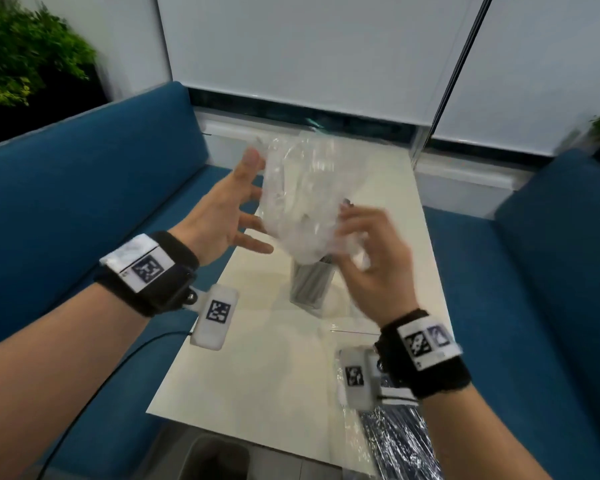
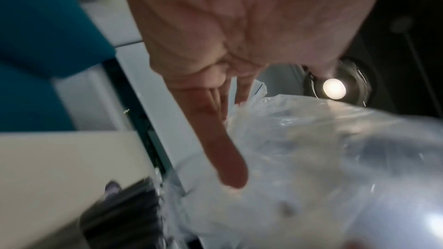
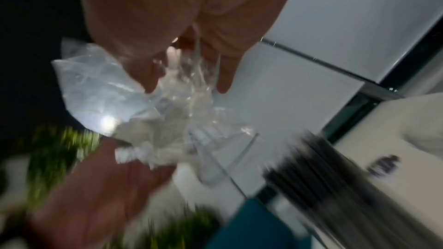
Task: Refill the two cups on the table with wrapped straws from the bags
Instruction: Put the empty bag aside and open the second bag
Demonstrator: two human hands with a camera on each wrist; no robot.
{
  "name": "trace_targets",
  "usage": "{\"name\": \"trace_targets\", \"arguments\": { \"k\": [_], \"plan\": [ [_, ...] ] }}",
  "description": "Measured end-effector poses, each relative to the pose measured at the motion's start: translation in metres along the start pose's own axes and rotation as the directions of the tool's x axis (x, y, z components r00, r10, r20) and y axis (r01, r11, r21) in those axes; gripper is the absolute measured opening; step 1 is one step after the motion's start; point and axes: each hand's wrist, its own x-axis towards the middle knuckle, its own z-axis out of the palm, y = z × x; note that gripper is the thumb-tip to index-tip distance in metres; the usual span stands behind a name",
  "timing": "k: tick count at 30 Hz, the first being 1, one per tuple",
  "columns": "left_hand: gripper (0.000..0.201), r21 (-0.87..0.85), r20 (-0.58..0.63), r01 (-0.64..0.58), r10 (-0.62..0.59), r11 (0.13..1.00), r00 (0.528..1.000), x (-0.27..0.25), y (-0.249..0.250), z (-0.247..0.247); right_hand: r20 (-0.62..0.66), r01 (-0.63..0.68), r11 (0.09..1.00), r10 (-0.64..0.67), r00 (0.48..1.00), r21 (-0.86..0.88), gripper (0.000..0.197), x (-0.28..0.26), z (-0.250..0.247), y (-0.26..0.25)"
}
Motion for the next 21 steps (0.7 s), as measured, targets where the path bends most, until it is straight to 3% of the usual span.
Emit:
{"name": "trace_targets", "arguments": {
  "k": [1,3,6,7,9,11,13,14,16,19,21],
  "plan": [
    [0.049,0.026,-0.001,-0.012,0.012,1.0,1.0,-0.009,-0.006,-0.002,0.188,-0.045,0.998,0.051,0.981,-0.04,0.022,-0.018,0.008,0.0],
    [0.054,0.178,-0.082,-0.06,0.076,0.982,0.994,-0.026,-0.022,-0.009,0.47,-0.139,0.977,0.2,0.86,-0.162,0.03,-0.052,0.017,0.006],
    [0.068,0.29,-0.158,-0.032,0.081,0.956,0.984,-0.049,-0.059,-0.023,0.581,-0.286,0.927,0.374,0.723,-0.241,0.029,-0.089,0.009,0.025],
    [0.072,0.286,-0.157,0.013,0.033,0.958,0.987,-0.057,-0.072,-0.027,0.562,-0.328,0.908,0.419,0.713,-0.261,0.029,-0.099,0.004,0.028],
    [0.077,0.364,-0.146,0.106,-0.056,0.925,0.988,-0.068,-0.102,-0.033,0.41,-0.413,0.883,0.469,0.783,-0.221,0.037,-0.114,-0.001,0.028],
    [0.076,0.616,-0.141,0.123,-0.044,0.778,0.989,-0.074,-0.131,-0.032,0.278,-0.482,0.876,0.472,0.837,-0.034,0.04,-0.122,0.001,0.015],
    [0.078,0.75,-0.114,0.092,-0.009,0.655,0.993,-0.076,-0.154,-0.024,0.393,-0.467,0.883,0.416,0.82,0.039,0.036,-0.127,0.015,0.004],
    [0.08,0.753,-0.098,0.083,-0.014,0.652,0.995,-0.076,-0.165,-0.019,0.501,-0.445,0.895,0.401,0.767,-0.034,0.037,-0.132,0.026,0.006],
    [0.081,0.733,-0.045,0.066,-0.049,0.677,0.998,-0.071,-0.188,-0.01,0.669,-0.325,0.897,0.441,0.598,-0.301,0.048,-0.145,0.051,0.025],
    [0.071,0.748,0.066,0.102,-0.226,0.656,0.972,-0.059,-0.216,-0.003,0.701,-0.254,0.789,0.614,0.362,-0.56,0.058,-0.165,0.081,0.053],
    [0.057,0.838,0.115,0.093,-0.34,0.538,0.933,-0.051,-0.228,-0.002,0.675,-0.238,0.737,0.675,0.298,-0.632,0.058,-0.172,0.092,0.062]
  ]
}}
